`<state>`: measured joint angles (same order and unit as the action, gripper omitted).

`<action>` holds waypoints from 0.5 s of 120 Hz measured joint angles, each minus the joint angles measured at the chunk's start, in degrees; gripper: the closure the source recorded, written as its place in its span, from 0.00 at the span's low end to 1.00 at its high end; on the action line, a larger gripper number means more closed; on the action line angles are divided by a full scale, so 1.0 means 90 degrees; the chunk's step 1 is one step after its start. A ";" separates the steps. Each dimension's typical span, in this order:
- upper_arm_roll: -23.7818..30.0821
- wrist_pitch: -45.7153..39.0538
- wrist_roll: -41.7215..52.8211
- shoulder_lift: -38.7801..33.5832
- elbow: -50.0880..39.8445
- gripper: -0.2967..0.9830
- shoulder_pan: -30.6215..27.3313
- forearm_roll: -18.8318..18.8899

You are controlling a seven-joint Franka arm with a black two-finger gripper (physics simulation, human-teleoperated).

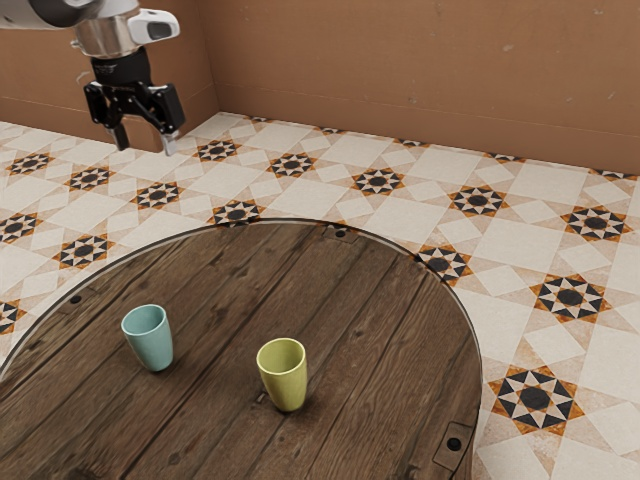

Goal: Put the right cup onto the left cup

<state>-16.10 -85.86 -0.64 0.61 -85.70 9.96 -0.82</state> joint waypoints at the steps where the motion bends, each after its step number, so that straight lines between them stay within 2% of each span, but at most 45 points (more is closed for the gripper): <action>1: 0.0006 -0.0005 0.0000 0.0003 0.0000 0.25 -0.0013 0.0000; 33: 0.0332 -0.0142 0.0004 0.0074 -0.0214 0.25 -0.0442 0.0009; 60: 0.0542 -0.0859 0.0017 0.0181 -0.1467 0.25 -0.0234 -0.0014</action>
<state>-11.22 -93.59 -0.49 2.23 -98.90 7.86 -0.94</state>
